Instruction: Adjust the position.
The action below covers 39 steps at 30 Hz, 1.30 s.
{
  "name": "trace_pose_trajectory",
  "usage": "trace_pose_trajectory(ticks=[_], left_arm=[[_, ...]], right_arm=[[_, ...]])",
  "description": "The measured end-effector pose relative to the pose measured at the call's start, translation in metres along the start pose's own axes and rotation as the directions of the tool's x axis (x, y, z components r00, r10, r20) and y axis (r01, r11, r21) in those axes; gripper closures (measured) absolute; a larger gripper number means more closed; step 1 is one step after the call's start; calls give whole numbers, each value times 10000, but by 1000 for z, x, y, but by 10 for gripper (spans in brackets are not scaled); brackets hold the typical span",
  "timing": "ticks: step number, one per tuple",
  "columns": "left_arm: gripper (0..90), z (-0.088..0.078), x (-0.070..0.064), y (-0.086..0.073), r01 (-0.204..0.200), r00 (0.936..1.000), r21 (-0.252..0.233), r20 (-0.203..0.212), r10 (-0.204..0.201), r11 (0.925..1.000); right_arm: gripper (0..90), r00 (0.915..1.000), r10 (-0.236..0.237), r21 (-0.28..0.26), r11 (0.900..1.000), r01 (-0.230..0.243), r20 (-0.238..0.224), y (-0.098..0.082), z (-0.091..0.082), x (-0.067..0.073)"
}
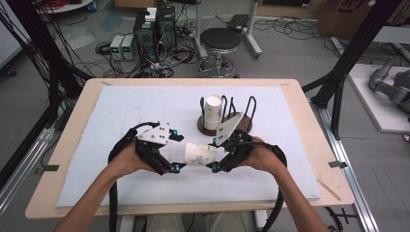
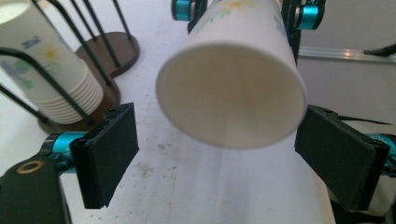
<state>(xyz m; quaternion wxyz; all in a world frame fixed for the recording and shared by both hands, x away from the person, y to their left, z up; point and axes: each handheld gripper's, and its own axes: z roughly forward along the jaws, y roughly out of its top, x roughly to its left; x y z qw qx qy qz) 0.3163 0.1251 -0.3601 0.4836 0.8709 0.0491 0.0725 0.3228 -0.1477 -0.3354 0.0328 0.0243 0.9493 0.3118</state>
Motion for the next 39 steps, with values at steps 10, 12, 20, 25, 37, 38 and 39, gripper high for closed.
trace_pose_trajectory(ticks=[10, 12, 20, 25, 37, 38, 39], left_arm=[[133, -13, -5, -19, 535, 9983, -1465, -165, -565, 9878], [133, -14, -6, -24, 641, 9977, -1735, -108, -670, 9827], [133, -10, -13, -43, 1009, 9943, -2761, -54, -1065, 9558], [133, -6, -16, -51, 1170, 9922, -3332, -6, -1243, 9355], [132, 6, -19, -51, 1266, 9916, -3784, 241, -1269, 9169], [132, 6, -19, -51, 1266, 9916, -3784, 241, -1269, 9169], [132, 7, -19, -50, 1265, 9916, -3797, 244, -1268, 9164]], right_arm=[[371, 9989, 444, -1600, 9863, -410, 178, -20, -7, 2], [371, 9986, 524, -1889, 9808, -492, 119, -24, -5, 3], [371, 9968, 800, -3021, 9501, -778, -51, -39, 3, 7], [371, 9959, 903, -3991, 9128, -869, -104, -48, 8, 11], [372, 9960, 806, -5161, 8519, -890, -388, -63, 25, 16], [372, 9960, 806, -5161, 8519, -890, -388, -63, 25, 16], [371, 9963, 764, -5172, 8516, -854, -387, -62, 26, 16]])
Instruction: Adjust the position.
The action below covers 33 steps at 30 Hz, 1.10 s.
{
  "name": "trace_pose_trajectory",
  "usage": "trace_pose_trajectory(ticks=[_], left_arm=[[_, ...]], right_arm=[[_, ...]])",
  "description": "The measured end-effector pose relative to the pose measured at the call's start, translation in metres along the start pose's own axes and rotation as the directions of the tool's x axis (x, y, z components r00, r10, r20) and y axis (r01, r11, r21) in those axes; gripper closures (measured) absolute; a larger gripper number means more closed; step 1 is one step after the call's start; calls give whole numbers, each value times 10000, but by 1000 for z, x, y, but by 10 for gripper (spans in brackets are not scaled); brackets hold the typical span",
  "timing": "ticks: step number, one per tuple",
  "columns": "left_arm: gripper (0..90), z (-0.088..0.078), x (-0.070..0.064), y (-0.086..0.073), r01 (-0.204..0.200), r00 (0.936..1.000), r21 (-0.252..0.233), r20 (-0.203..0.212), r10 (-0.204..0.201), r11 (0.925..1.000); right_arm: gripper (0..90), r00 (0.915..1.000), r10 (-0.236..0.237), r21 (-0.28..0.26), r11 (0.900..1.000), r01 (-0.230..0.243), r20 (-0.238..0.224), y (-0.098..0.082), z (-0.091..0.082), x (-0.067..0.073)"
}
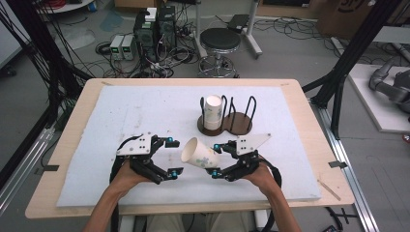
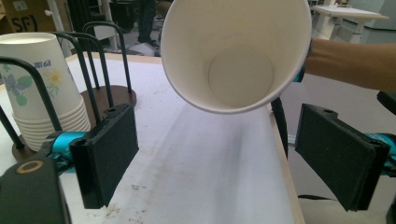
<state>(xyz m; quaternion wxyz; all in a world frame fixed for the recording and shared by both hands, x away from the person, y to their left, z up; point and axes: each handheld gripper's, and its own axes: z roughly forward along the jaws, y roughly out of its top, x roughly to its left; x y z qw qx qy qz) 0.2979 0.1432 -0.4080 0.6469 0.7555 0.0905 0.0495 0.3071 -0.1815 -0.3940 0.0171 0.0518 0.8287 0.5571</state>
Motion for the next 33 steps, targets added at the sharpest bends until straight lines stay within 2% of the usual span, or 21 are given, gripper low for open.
trace_pose_trajectory(ticks=[5, 12, 16, 29, 31, 33], left_arm=[[132, 5, 0, 1, 13, 9999, -165, 139, -11, 9999], [132, 23, 0, 13, -123, 9985, -310, 530, 139, 9994], [132, 30, 0, 16, -192, 9977, -240, 645, 207, 9995], [157, 36, -1, 18, -269, 9947, -114, 985, 279, 9996], [172, 36, -1, 18, -288, 9940, -150, 1049, 302, 9995], [228, 36, 0, 18, -338, 9926, -205, 1162, 359, 9992]], right_arm=[[371, 9999, -26, -153, 9999, 24, -156, 0, 3, -1], [372, 9990, -39, -165, 9999, 32, -440, -1, 8, -1], [372, 9986, -47, -135, 9999, 40, -524, -1, 9, -2], [373, 9954, -179, -207, 9997, 161, -937, -1, 13, -5], [373, 9955, -184, -164, 9997, 169, -933, -1, 15, -5], [373, 9949, -168, -151, 9998, 154, -997, -1, 15, -5]])
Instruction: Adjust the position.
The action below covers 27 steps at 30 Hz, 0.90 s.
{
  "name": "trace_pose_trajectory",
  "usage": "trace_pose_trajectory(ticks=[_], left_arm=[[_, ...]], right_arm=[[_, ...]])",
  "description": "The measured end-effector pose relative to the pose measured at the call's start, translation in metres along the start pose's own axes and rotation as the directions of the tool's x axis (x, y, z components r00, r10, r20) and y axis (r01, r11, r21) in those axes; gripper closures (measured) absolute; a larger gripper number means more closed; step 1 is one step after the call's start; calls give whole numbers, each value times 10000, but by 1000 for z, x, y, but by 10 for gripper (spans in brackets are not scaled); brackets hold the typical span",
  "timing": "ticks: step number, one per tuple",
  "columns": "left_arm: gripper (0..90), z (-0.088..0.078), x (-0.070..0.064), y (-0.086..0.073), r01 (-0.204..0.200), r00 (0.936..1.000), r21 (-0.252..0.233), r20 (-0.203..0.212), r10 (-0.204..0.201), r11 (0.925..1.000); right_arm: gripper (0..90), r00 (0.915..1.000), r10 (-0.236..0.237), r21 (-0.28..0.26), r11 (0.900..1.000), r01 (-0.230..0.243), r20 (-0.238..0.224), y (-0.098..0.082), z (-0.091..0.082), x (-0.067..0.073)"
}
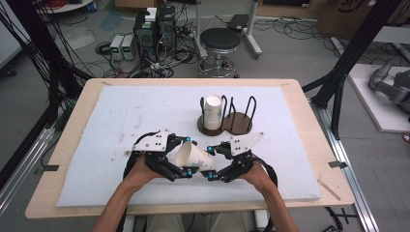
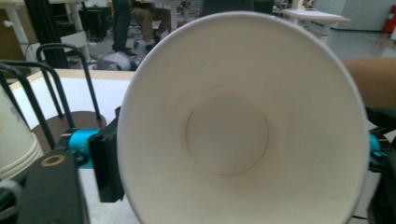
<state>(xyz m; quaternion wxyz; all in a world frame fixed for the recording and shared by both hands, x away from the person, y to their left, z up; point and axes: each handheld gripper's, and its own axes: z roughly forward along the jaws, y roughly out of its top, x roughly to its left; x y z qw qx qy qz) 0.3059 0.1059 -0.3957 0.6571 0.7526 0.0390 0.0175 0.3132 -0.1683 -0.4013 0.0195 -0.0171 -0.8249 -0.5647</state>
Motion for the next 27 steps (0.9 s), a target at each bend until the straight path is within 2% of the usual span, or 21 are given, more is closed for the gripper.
trace_pose_trajectory(ticks=[12, 13, 14, 15, 18, 19, 22, 25, 27], left_arm=[[268, 0, 1, -1, -20, 9999, 46, 152, 19, 10000], [269, -1, 0, 0, -80, 9999, 135, 67, 80, 9999], [270, -1, 0, 0, -80, 9999, 135, 67, 80, 9999], [272, -1, 0, -1, -70, 10000, 150, 72, 69, 9999], [274, -2, 0, 0, -17, 10000, 142, 13, 17, 9999], [275, -3, 1, -1, -49, 10000, 172, -35, 49, 9998], [286, -4, 1, -1, -47, 10000, 237, -83, 49, 9997], [295, -7, 1, 0, -64, 9997, 297, -245, 71, 9995], [295, -9, 1, 0, -94, 9995, 368, -290, 105, 9993]], right_arm=[[367, 9999, -129, 169, 9998, 129, 9, 0, 1, -1], [253, 10000, -58, 150, 9999, 57, 80, 0, 2, 0], [253, 10000, -58, 150, 9999, 57, 80, 0, 2, 0], [146, 9984, 96, 315, 9994, -114, 551, 2, 3, 1], [146, 9980, 148, 334, 9993, -168, 611, 3, 2, 1], [145, 9966, 195, 358, 9991, -225, 806, 3, 2, 2], [145, 9958, 212, 434, 9987, -251, 889, 3, 1, 2], [146, 9914, 235, 550, 9980, -308, 1289, 3, -1, 3], [146, 9907, 221, 547, 9981, -297, 1344, 3, -2, 3]])
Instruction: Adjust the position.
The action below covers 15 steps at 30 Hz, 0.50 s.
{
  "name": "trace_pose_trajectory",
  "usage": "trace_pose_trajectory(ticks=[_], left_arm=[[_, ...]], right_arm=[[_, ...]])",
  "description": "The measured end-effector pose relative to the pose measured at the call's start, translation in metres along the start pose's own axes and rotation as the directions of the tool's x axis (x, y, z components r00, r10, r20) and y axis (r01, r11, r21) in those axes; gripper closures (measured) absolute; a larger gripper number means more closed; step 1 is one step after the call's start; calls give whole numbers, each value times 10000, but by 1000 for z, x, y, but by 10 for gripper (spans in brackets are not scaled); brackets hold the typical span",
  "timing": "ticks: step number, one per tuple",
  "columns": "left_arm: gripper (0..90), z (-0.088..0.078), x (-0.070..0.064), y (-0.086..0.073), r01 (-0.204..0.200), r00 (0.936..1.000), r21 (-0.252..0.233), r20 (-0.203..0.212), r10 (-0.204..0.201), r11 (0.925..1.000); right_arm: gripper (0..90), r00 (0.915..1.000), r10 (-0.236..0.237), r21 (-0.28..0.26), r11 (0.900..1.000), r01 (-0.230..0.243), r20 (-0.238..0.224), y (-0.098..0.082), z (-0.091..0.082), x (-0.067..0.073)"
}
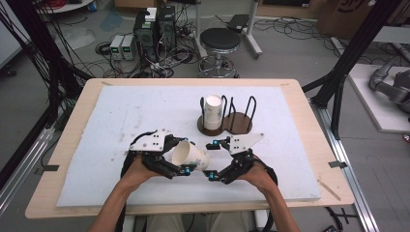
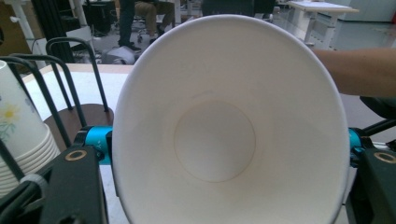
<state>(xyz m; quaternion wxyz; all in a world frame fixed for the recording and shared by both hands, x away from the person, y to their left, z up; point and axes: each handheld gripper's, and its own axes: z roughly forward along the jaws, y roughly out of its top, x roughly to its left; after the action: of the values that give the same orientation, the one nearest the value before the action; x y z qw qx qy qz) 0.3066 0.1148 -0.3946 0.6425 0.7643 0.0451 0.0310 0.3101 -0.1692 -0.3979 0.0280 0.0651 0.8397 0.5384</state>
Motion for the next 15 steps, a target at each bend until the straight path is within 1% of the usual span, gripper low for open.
trace_pose_trajectory(ticks=[2, 4, 5, 6, 7, 8, 9, 10, 11, 12, 13, 15], left_arm=[[300, -1, 0, 0, 10, 10000, 42, -54, -10, 10000], [303, -5, 1, 1, -5, 9999, 231, -137, 8, 9997], [303, -5, 1, 1, -5, 9999, 231, -137, 8, 9997], [304, -7, 2, 2, -6, 9998, 262, -190, 11, 9997], [304, -7, 2, 2, -6, 9998, 262, -190, 11, 9997], [305, -9, 3, 3, -106, 9996, 402, -242, 116, 9991], [305, -9, 3, 3, -106, 9996, 402, -242, 116, 9991], [305, -11, 4, 4, -119, 9994, 531, -325, 136, 9985], [305, -11, 5, 6, -80, 9992, 668, -392, 107, 9977], [305, -14, 8, 9, -120, 9986, 947, -510, 169, 9954], [305, -14, 8, 9, -120, 9986, 947, -510, 169, 9954], [305, -16, 12, 12, -168, 9979, 1367, -603, 253, 9905]], right_arm=[[146, 9999, 7, 10, 10000, -8, 161, -1, -3, 1], [146, 9997, 81, 4, 10000, -81, 244, -2, -5, 1], [146, 9997, 81, 4, 10000, -81, 244, -2, -5, 1], [146, 9991, 112, -21, 9999, -111, 411, -4, -8, 0], [146, 9991, 112, -21, 9999, -111, 411, -4, -8, 0], [146, 9982, 142, -20, 9999, -141, 576, -5, -11, 0], [146, 9982, 142, -20, 9999, -141, 576, -5, -11, 0], [146, 9964, 243, 7, 9997, -244, 809, -7, -15, 0], [146, 9964, 243, 7, 9997, -244, 809, -7, -15, 0], [146, 9934, 372, 58, 9993, -380, 1084, -9, -20, 0], [146, 9934, 372, 58, 9993, -380, 1084, -9, -20, 0], [146, 9889, 439, 106, 9989, -458, 1417, -12, -24, 1]])
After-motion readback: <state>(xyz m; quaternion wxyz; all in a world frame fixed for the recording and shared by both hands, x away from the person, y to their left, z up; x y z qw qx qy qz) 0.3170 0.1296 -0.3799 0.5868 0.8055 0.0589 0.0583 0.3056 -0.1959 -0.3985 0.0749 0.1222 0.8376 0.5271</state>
